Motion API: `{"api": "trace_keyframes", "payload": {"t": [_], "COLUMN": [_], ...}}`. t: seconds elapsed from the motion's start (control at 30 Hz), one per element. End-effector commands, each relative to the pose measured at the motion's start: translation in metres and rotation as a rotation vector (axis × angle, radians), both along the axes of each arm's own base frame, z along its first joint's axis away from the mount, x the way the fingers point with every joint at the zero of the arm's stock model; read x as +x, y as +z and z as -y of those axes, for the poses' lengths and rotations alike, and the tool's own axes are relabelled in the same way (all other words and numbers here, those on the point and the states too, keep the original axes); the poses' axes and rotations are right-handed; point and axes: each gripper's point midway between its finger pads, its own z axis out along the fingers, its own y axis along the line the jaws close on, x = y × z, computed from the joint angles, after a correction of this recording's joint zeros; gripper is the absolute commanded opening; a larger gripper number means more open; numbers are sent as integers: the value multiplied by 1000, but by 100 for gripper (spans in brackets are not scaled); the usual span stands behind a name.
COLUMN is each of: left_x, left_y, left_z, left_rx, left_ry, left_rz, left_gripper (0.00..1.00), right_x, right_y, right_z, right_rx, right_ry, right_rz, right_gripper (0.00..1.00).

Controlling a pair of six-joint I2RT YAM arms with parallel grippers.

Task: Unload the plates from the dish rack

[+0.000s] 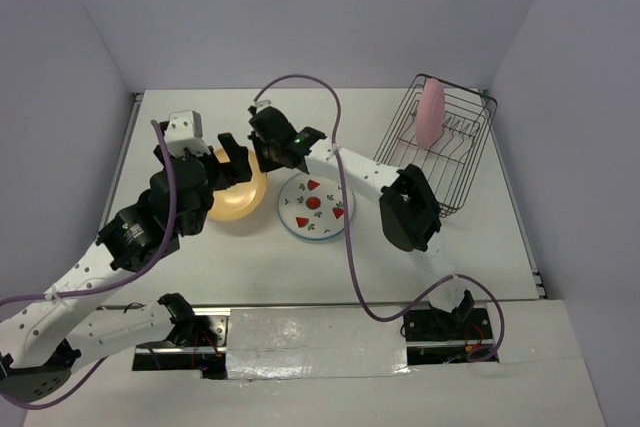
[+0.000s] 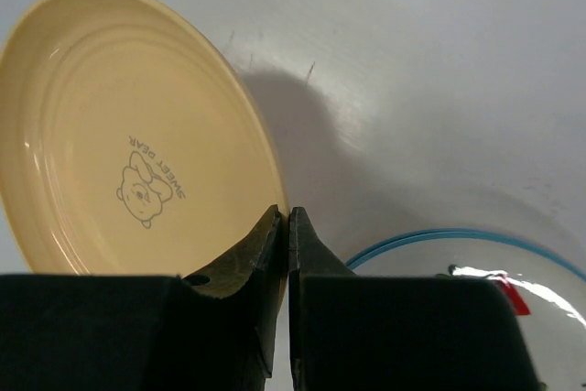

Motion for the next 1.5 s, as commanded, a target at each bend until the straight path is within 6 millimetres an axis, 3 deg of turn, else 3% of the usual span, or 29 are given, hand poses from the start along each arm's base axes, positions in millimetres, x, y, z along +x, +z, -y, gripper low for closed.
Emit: {"api": "trace_keyframes", "payload": {"t": [0.0, 0.27, 0.6, 0.77, 0.8, 0.9, 0.97, 1.07, 1.13, 1.17, 1.2, 1.23, 1.27, 1.3, 1.33, 1.37, 1.43, 1.47], "left_x": [2, -5, -5, -4, -5, -6, -7, -8, -10, -11, -12, -13, -13, -14, -15, -16, -17, -17], "left_y": [-12, -27, -42, -46, -45, -46, -46, -46, -45, -46, -45, -44, -44, -43, -43, -42, -42, -42], "left_z": [0, -11, -13, -11, -10, -11, -12, -13, -14, -14, -14, -14, -14, -15, -16, -16, -16, -14], "left_rx": [-47, -117, -107, -106, -112, -118, -123, -125, -124, -124, -127, -130, -128, -134, -134, -139, -143, -145], "left_ry": [28, 68, 89, 85, 75, 75, 75, 79, 83, 80, 78, 75, 74, 74, 74, 73, 66, 57], "left_rz": [17, 46, 42, 39, 45, 52, 57, 53, 54, 54, 58, 62, 63, 67, 68, 71, 76, 77], "left_gripper": [99, 99, 99, 99, 99, 99, 99, 99, 99, 99, 99, 99, 99, 99, 99, 99, 99, 99], "right_x": [10, 8, 10, 9, 10, 13, 16, 23, 27, 34, 37, 42, 52, 55, 55, 64, 66, 72], "right_y": [8, -34, -65, -73, -74, -68, -60, -41, -11, -7, 18, 30, 38, 65, 73, 96, 111, 124], "right_z": [-18, -29, -28, -24, -23, -20, -16, -1, 10, 28, 41, 57, 91, 112, 138, 178, 219, 255], "right_rx": [95, 79, 47, 38, 33, 19, 10, -14, -1, -31, -25, -41, -107, -109, -154, -180, -235, -257], "right_ry": [-10, -10, -46, -52, -52, -63, -73, -111, -131, -174, -208, -253, -344, -402, -460, -571, -658, -736], "right_rz": [23, -41, -70, -81, -79, -62, -43, -7, 36, 52, 90, 114, 143, 182, 186, 232, 240, 257], "right_gripper": [0, 0, 4, 22, 33, 46, 48, 52, 51, 52, 51, 52, 52, 52, 52, 52, 53, 53]}}
